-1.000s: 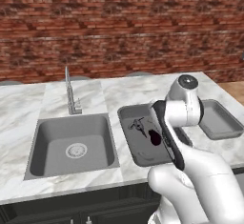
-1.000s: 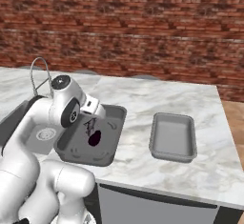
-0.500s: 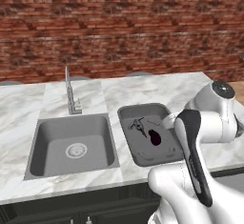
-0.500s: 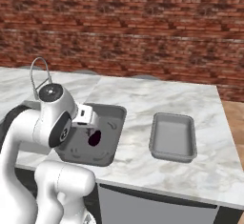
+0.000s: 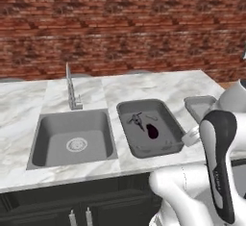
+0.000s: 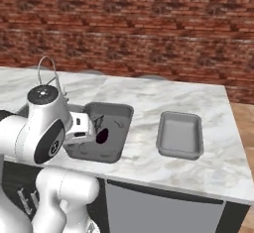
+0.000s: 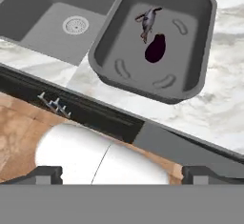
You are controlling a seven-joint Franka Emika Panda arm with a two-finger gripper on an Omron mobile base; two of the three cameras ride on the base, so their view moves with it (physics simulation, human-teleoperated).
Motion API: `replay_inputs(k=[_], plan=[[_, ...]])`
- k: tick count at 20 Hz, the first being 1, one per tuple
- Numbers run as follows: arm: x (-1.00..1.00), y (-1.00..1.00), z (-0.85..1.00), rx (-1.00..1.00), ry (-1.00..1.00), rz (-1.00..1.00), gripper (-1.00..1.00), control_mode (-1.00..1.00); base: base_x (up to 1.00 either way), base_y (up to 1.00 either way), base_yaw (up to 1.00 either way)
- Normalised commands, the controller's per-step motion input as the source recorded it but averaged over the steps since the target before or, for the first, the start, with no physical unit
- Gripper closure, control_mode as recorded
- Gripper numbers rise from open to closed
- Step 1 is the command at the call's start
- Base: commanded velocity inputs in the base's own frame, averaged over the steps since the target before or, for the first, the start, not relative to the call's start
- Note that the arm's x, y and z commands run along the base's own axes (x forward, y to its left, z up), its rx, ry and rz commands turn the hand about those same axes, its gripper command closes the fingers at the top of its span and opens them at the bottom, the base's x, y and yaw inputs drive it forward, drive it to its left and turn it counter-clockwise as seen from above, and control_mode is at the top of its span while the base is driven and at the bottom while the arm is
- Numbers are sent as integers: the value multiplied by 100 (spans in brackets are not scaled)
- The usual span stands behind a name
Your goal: Place one eggplant and one fish in each tupperware on the nearby counter, to pack two identical lunches.
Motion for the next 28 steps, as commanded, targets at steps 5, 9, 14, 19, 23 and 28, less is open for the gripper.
replay_inputs(k=[5,9,14,19,23,28], plan=[[0,0,0,0,0,0,-100,100,-100,-95,-5],[0,0,0,0,0,0,-100,100,-79,-100,-17],[0,0,0,0,0,0,-100,100,-21,-100,-15],[0,0,0,0,0,0,-100,100,7,-100,-10],[0,0,0,0,0,0,-100,100,34,-100,-7],[0,0,0,0,0,0,-100,100,54,-100,-6]])
